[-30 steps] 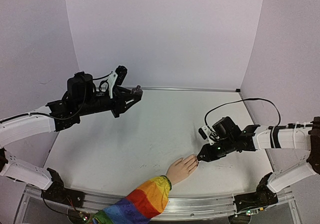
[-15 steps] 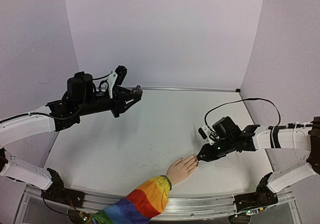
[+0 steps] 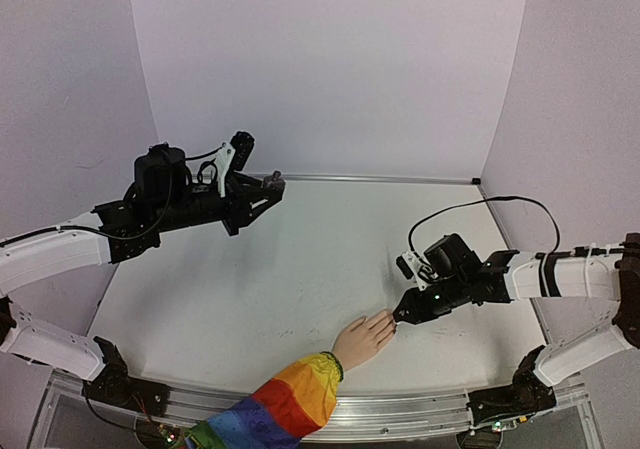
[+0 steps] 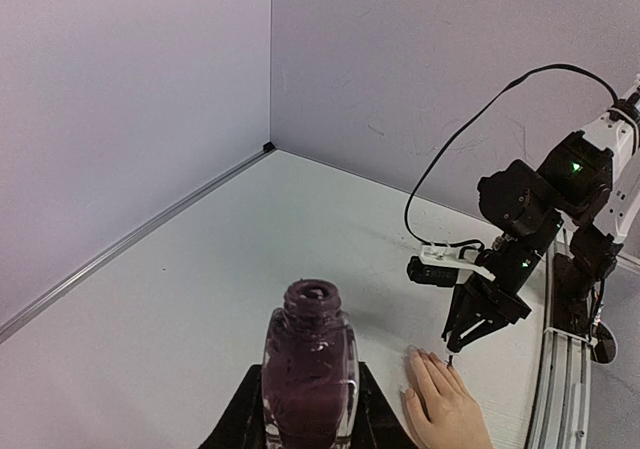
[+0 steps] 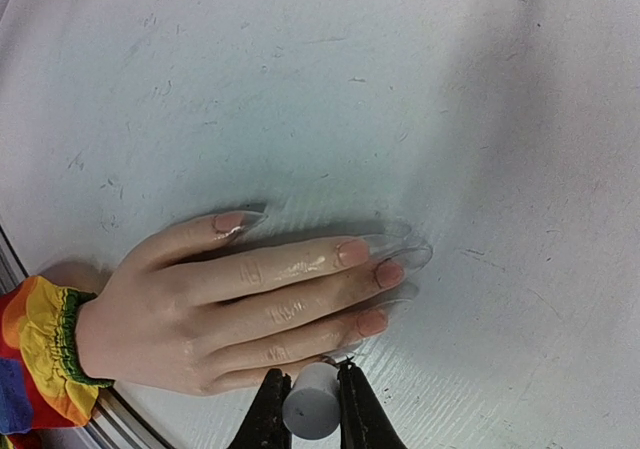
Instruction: Paint the nails
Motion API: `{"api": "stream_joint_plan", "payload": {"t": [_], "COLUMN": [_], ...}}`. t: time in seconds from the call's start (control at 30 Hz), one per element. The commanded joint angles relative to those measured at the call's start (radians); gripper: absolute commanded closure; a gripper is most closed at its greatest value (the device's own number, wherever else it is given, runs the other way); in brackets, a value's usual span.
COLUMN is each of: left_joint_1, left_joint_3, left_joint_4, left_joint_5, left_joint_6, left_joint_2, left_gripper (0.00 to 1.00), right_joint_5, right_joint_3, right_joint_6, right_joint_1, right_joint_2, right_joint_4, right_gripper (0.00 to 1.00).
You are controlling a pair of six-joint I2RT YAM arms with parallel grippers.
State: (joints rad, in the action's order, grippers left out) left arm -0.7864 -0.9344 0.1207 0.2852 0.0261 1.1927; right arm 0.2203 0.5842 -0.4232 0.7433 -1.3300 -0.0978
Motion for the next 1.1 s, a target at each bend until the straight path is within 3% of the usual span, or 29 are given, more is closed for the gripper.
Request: {"api": "stream_joint_plan", "payload": {"t": [0.0,1.07], "left_joint_1": [0.005,0.004], "left_joint_3": [-0.027,-0.027], "left_joint_4": [0.038,0.038], "left_joint_5": [0.005,0.005], "left_joint_6": [0.003,0.006], "left_joint_2": [-0.004,-0.011], "left_gripper": [1.00,1.00], "right_joint_5": [-0.003,-0.060], "right_joint_3": [0.028,0.034], "right_joint_6": [0.001,-0.024], "right_joint_1": [0.007,0.007], "right_joint_2": [-0.006,-0.023], "right_joint_4": [0.012,0.024], "right_gripper": [1.00,1.00]}}
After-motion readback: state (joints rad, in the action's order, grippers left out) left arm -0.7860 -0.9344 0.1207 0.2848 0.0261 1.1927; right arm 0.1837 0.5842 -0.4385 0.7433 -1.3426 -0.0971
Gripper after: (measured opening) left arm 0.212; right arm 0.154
